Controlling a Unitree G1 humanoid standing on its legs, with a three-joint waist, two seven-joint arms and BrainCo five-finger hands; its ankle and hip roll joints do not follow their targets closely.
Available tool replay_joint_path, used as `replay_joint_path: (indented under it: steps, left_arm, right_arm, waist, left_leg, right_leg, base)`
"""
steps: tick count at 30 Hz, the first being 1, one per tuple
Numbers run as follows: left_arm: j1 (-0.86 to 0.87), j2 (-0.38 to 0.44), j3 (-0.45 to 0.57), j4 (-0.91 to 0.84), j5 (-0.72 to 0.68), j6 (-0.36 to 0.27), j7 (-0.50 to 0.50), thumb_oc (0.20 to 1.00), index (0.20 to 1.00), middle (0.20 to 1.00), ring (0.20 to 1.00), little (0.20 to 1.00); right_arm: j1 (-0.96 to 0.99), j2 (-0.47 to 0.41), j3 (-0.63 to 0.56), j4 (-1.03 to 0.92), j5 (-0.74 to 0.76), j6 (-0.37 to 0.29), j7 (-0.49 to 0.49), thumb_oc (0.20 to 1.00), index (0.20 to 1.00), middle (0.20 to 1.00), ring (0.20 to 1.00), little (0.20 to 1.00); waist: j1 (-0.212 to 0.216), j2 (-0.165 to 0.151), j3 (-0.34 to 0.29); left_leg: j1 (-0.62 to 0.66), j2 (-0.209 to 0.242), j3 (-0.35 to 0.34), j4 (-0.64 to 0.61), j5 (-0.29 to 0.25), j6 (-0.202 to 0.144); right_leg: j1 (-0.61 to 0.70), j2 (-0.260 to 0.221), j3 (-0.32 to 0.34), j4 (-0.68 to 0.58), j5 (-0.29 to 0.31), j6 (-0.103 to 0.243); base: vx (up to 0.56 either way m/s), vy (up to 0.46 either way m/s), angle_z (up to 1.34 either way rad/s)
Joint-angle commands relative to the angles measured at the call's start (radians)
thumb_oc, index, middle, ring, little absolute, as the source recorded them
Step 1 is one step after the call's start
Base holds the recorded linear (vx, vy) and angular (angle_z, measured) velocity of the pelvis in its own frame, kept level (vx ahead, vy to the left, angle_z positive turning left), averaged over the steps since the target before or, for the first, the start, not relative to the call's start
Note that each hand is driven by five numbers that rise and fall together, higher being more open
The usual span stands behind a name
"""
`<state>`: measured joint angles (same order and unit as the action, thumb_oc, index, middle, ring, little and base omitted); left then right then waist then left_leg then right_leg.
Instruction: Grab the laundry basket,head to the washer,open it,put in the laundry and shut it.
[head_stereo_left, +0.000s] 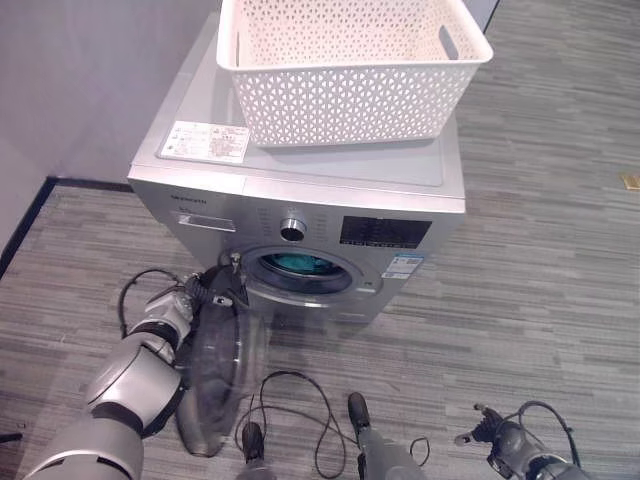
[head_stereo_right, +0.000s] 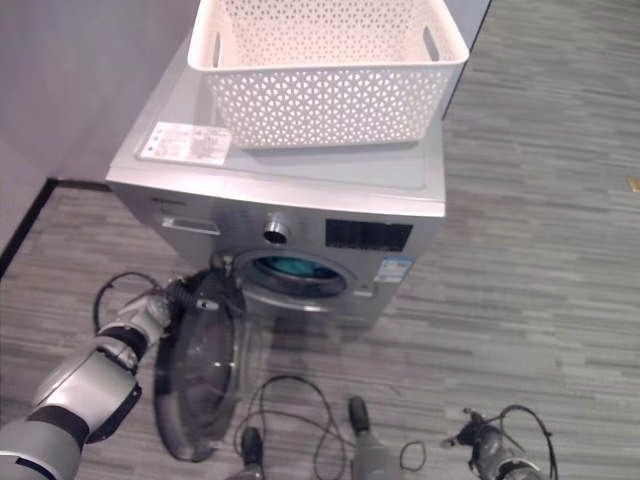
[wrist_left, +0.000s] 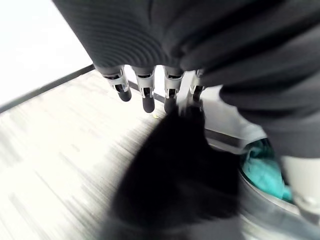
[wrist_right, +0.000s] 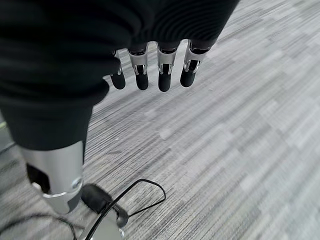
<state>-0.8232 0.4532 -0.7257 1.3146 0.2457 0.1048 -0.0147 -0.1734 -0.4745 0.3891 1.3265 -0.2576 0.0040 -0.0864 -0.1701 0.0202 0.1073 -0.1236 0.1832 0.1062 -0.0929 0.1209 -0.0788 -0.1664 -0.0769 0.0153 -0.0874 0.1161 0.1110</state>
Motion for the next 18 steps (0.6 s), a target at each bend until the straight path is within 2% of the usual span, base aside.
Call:
replay_joint_path:
  steps: [1, 2, 3, 4, 5, 6, 7, 8, 10, 11, 12, 13, 16, 17, 18]
  left_arm:
    - [-0.105, -0.17, 0.035, -0.17, -0.051, -0.154, -0.001, 1.0, 1.0, 1.0, 1.0, 1.0]
    - [-0.092, -0.152, 0.043, -0.288, -0.104, -0.177, 0.033, 1.0, 1.0, 1.0, 1.0, 1.0]
    - [-0.024, -0.102, 0.064, -0.515, -0.174, -0.223, 0.059, 1.0, 1.0, 1.0, 1.0, 1.0]
    - [-0.02, -0.098, 0.065, -0.522, -0.175, -0.219, 0.057, 1.0, 1.0, 1.0, 1.0, 1.0]
    - [0.08, -0.025, 0.128, -0.75, -0.186, -0.267, 0.099, 1.0, 1.0, 1.0, 1.0, 1.0]
    - [0.086, -0.022, 0.13, -0.756, -0.186, -0.264, 0.098, 1.0, 1.0, 1.0, 1.0, 1.0]
    - [0.129, 0.008, 0.162, -0.847, -0.176, -0.285, 0.108, 1.0, 1.0, 1.0, 1.0, 1.0]
    - [0.231, 0.075, 0.251, -1.003, -0.152, -0.306, 0.131, 1.0, 1.0, 1.0, 1.0, 1.0]
    - [0.361, 0.15, 0.365, -1.192, -0.124, -0.319, 0.13, 1.0, 1.0, 1.0, 1.0, 1.0]
    - [0.364, 0.151, 0.368, -1.195, -0.124, -0.317, 0.129, 1.0, 1.0, 1.0, 1.0, 1.0]
    - [0.506, 0.208, 0.48, -1.332, -0.162, -0.335, 0.093, 1.0, 1.0, 1.0, 1.0, 1.0]
    - [0.511, 0.209, 0.484, -1.336, -0.163, -0.333, 0.091, 1.0, 1.0, 1.0, 1.0, 1.0]
    - [0.735, 0.315, 0.639, -1.521, -0.329, -0.339, -0.036, 1.0, 1.0, 1.0, 1.0, 1.0]
    - [0.847, 0.41, 0.701, -1.601, -0.487, -0.341, -0.14, 1.0, 1.0, 1.0, 1.0, 1.0]
    - [0.94, 0.5, 0.769, -1.671, -0.589, -0.337, -0.215, 1.0, 1.0, 1.0, 1.0, 1.0]
  right_arm:
    - [0.01, -0.031, 0.011, 0.061, 0.021, 0.014, -0.019, 1.0, 1.0, 1.0, 1.0, 1.0]
    - [0.025, -0.024, 0.001, 0.064, 0.026, 0.011, -0.026, 1.0, 1.0, 1.0, 1.0, 1.0]
    - [0.043, -0.003, -0.022, 0.068, 0.045, 0.004, -0.035, 1.0, 1.0, 1.0, 1.0, 1.0]
    - [0.043, -0.002, -0.02, 0.068, 0.045, 0.003, -0.035, 1.0, 1.0, 1.0, 1.0, 1.0]
    - [0.06, 0.028, -0.044, 0.063, 0.054, -0.009, -0.043, 1.0, 1.0, 1.0, 1.0, 1.0]
    - [0.061, 0.028, -0.042, 0.063, 0.054, -0.009, -0.043, 1.0, 1.0, 1.0, 1.0, 1.0]
    - [0.066, 0.038, -0.049, 0.057, 0.05, -0.014, -0.045, 1.0, 1.0, 1.0, 1.0, 1.0]
    - [0.082, 0.057, -0.065, 0.042, 0.047, -0.024, -0.046, 1.0, 1.0, 1.0, 1.0, 1.0]
    - [0.092, 0.075, -0.081, 0.031, 0.045, -0.031, -0.048, 1.0, 1.0, 1.0, 1.0, 1.0]
    - [0.093, 0.075, -0.079, 0.031, 0.046, -0.031, -0.048, 1.0, 1.0, 1.0, 1.0, 1.0]
    - [0.098, 0.083, -0.098, 0.027, 0.04, -0.033, -0.044, 1.0, 1.0, 1.0, 1.0, 1.0]
    - [0.098, 0.083, -0.095, 0.027, 0.041, -0.033, -0.044, 1.0, 1.0, 1.0, 1.0, 1.0]
    - [0.107, 0.08, -0.113, 0.035, 0.013, -0.026, -0.019, 1.0, 1.0, 1.0, 1.0, 1.0]
    - [0.114, 0.064, -0.122, 0.048, -0.008, -0.025, 0.0, 1.0, 1.0, 1.0, 1.0, 1.0]
    - [0.122, 0.058, -0.116, 0.056, -0.023, -0.027, 0.013, 1.0, 1.0, 1.0, 1.0, 1.0]
  waist:
    - [-0.019, -0.017, -0.001]
    - [-0.009, -0.012, 0.0]
    - [0.011, -0.004, 0.004]
    - [0.009, -0.005, 0.004]
    - [0.033, -0.008, 0.008]
    - [0.032, -0.008, 0.007]
    - [0.041, -0.01, 0.007]
    - [0.058, -0.016, 0.006]
    - [0.078, -0.021, 0.004]
    - [0.076, -0.021, 0.004]
    - [0.098, -0.02, 0.005]
    - [0.096, -0.02, 0.003]
    - [0.124, -0.01, -0.001]
    - [0.143, 0.003, -0.005]
    - [0.146, 0.007, -0.011]
  left_leg:
    - [0.183, 0.024, 0.011, 0.024, -0.101, -0.065]
    - [0.184, 0.021, -0.002, 0.021, -0.099, -0.066]
    - [0.181, 0.012, -0.019, 0.018, -0.097, -0.064]
    - [0.181, 0.012, -0.019, 0.018, -0.097, -0.064]
    - [0.182, 0.001, -0.031, 0.016, -0.108, -0.061]
    - [0.183, 0.001, -0.03, 0.016, -0.109, -0.061]
    - [0.184, -0.003, -0.031, 0.015, -0.116, -0.06]
    - [0.188, -0.008, -0.029, 0.015, -0.125, -0.059]
    - [0.192, -0.014, -0.028, 0.016, -0.133, -0.057]
    - [0.192, -0.014, -0.028, 0.016, -0.133, -0.057]
    - [0.193, -0.017, -0.027, 0.014, -0.138, -0.056]
    - [0.193, -0.017, -0.027, 0.014, -0.138, -0.056]
    - [0.193, -0.02, -0.021, 0.014, -0.141, -0.055]
    - [0.193, -0.021, -0.02, 0.015, -0.137, -0.056]
    - [0.196, -0.02, -0.019, 0.016, -0.137, -0.056]
  right_leg:
    - [-0.053, 0.001, -0.022, 0.006, -0.022, 0.045]
    - [-0.044, -0.004, -0.027, 0.008, -0.023, 0.046]
    - [-0.035, -0.018, -0.042, 0.012, -0.02, 0.048]
    - [-0.034, -0.018, -0.043, 0.012, -0.021, 0.049]
    - [-0.024, -0.027, -0.051, 0.011, -0.019, 0.051]
    - [-0.024, -0.027, -0.05, 0.011, -0.019, 0.051]
    - [-0.021, -0.03, -0.05, 0.01, -0.018, 0.054]
    - [-0.015, -0.033, -0.047, 0.008, -0.014, 0.06]
    - [-0.013, -0.035, -0.046, 0.006, -0.011, 0.066]
    - [-0.013, -0.035, -0.046, 0.006, -0.011, 0.066]
    - [-0.016, -0.037, -0.047, 0.004, -0.007, 0.072]
    - [-0.016, -0.037, -0.047, 0.004, -0.007, 0.072]
    - [-0.02, -0.041, -0.047, 0.0, -0.001, 0.079]
    - [-0.019, -0.045, -0.051, 0.0, 0.001, 0.082]
    - [-0.016, -0.046, -0.05, 0.0, 0.0, 0.083]
  base:
    - [0.02, 0.049, 0.25]
    - [0.0, 0.033, 0.35]
    - [0.0, 0.034, 0.28]
    - [0.01, 0.037, 0.23]
    - [0.0, 0.0, 0.0]
    - [0.0, 0.0, 0.0]
    - [0.0, 0.0, 0.0]
    - [0.04, 0.027, -0.09]
    - [0.03, 0.014, -0.15]
    - [0.02, 0.012, -0.09]
    - [0.0, 0.0, 0.0]
    - [0.0, 0.0, 0.0]
    - [0.02, 0.017, 0.02]
    - [0.05, 0.037, -0.06]
    - [0.05, 0.028, -0.09]
